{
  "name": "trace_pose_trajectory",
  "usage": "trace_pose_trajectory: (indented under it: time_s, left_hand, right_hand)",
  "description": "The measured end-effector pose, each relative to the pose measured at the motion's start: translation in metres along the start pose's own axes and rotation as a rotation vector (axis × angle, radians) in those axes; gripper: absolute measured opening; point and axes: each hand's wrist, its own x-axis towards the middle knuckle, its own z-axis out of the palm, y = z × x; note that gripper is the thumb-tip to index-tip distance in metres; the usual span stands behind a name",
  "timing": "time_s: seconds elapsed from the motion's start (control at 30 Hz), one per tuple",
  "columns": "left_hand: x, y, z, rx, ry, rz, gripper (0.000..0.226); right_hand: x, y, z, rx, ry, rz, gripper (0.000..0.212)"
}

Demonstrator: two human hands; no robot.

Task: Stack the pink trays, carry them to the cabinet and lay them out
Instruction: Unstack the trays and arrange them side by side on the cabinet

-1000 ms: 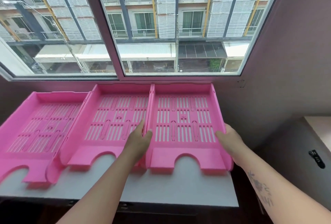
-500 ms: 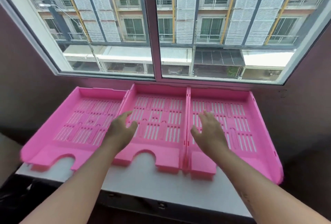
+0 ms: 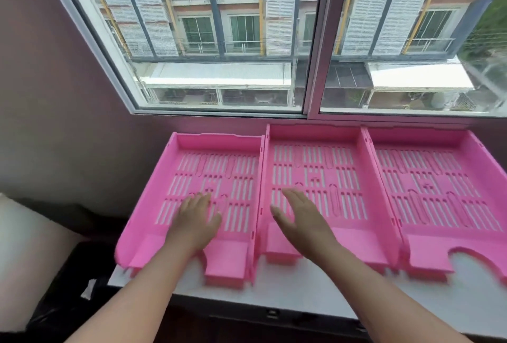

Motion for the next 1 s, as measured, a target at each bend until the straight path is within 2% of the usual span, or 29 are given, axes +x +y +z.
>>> trace_pose_trajectory:
  time_s: [0.13,0.27,0.47,0.63,0.8,0.93,1.0]
  left_hand:
    - [0.004,-0.018,0.016,0.099,0.011,0.059,0.069]
    - [0.012,-0.021,0.022,0.113,0.03,0.087,0.067]
    - [0.037,-0.02,0.02,0.131,0.029,0.092,0.066]
    - [0.055,-0.01,0.016,0.137,0.04,0.09,0.064]
    - [0.066,-0.006,0.016,0.118,0.034,0.096,0.06]
    - [0.063,-0.004,0.007,0.065,-0.004,0.107,0.06]
    - [0.05,-0.001,0.0,-0.007,0.046,0.131,0.061]
  right_hand:
    - [0.005,-0.032,0.032,0.216,-0.048,0.082,0.079]
    - [0.01,-0.052,0.057,0.362,-0.001,0.195,0.074]
    - [0.026,-0.056,0.063,0.404,0.067,0.287,0.067]
    - [0.032,-0.053,0.066,0.479,0.115,0.273,0.072]
    - [0.036,-0.056,0.067,0.499,0.129,0.253,0.068]
    - [0.031,-0.056,0.051,0.456,0.153,0.219,0.067]
    - [0.023,-0.047,0.031,0.355,0.219,0.19,0.071]
